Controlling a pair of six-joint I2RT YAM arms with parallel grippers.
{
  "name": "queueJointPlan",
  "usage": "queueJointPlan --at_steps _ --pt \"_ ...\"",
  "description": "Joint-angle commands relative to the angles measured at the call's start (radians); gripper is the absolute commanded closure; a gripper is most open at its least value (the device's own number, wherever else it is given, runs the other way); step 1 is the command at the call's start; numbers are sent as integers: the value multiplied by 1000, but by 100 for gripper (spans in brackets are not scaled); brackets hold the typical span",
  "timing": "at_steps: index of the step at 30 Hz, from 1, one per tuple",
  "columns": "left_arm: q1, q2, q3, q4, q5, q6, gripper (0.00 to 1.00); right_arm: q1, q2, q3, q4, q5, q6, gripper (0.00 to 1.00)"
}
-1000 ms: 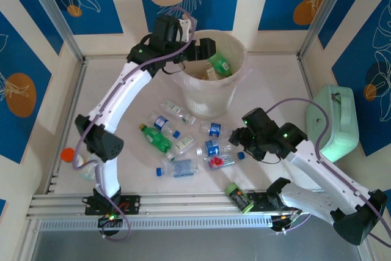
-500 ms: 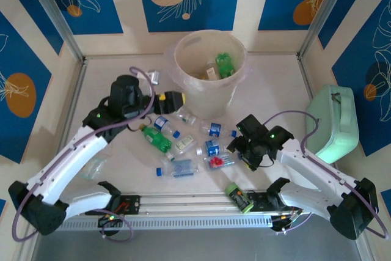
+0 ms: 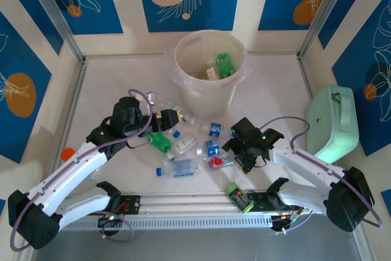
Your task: Put the plastic bottles in the bin
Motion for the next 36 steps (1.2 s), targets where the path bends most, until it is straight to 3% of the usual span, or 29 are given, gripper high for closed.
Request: queueJointPlan --at_steps 1,19,36 --pt "-11 -31 -13 51 23 -22 15 -8 18 -12 25 -24 32 17" --pt "-11 -46 -34 34 11 -15 16 -20 93 -64 101 -35 71 18" --pt "-11 -36 -58 50 7 -22 16 -57 173 -55 152 -12 32 29"
